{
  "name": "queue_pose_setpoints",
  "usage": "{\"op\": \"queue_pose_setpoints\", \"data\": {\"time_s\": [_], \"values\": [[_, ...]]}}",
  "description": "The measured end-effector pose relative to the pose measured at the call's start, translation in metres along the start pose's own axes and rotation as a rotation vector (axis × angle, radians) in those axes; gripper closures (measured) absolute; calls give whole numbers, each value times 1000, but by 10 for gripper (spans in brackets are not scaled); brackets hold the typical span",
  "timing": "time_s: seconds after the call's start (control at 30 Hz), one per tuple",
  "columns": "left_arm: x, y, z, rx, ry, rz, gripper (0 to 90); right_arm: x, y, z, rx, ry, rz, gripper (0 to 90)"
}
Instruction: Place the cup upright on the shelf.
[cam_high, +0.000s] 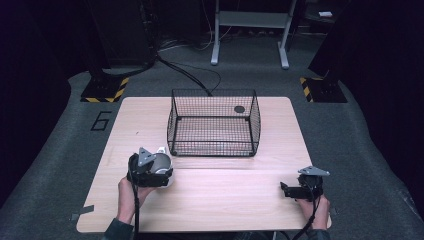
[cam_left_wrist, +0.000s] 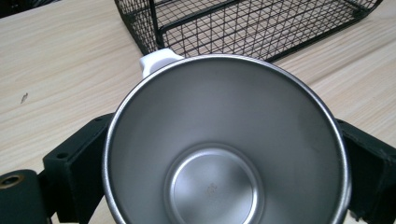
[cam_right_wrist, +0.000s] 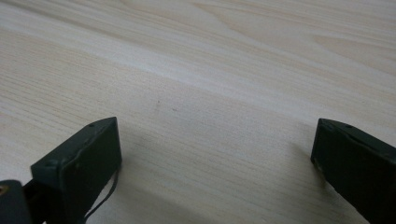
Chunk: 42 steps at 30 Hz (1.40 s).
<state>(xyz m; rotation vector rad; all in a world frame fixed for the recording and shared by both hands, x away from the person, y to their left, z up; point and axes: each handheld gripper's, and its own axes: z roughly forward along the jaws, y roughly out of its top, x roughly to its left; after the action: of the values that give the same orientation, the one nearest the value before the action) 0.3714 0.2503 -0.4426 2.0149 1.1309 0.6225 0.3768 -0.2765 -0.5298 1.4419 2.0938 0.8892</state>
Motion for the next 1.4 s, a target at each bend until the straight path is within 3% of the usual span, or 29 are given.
{"op": "queue_pose_setpoints", "data": {"time_s": [0.77,1.4], "values": [[-13,29,-15,-17,-116,86,61,1,0,1,-3,13,-14,0],[-25,60,-13,-37,-191,152,61,1,1,1,2,12,-20,0]]}}
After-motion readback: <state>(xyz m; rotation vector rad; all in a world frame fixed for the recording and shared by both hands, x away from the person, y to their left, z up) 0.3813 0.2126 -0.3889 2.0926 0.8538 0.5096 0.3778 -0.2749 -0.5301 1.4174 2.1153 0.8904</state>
